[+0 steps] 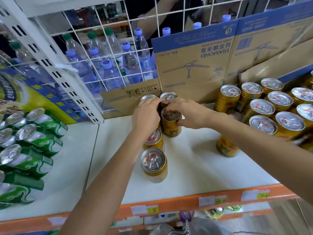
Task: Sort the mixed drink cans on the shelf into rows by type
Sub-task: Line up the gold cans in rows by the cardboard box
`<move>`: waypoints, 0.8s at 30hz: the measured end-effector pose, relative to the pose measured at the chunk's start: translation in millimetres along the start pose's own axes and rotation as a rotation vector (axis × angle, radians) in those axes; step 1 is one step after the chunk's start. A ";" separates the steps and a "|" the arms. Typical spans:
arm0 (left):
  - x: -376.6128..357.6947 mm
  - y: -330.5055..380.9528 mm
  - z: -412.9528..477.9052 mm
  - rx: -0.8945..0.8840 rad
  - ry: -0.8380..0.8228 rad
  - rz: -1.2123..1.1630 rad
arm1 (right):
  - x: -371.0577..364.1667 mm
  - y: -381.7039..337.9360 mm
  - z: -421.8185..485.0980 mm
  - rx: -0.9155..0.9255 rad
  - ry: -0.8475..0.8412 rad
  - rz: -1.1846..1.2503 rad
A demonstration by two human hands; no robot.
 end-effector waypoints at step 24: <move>11.2 8.0 -1.0 -0.048 0.061 -0.015 | 3.5 5.5 -19.8 -0.022 0.048 0.038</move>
Point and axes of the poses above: each hand's wrist, its own z-axis towards the middle knuckle, its own x-axis out of the back of the hand, y = z × x, the point moved 9 cm from there along z, towards the middle knuckle, and after that the axes turned 13 degrees about -x, right-handed, at the moved point
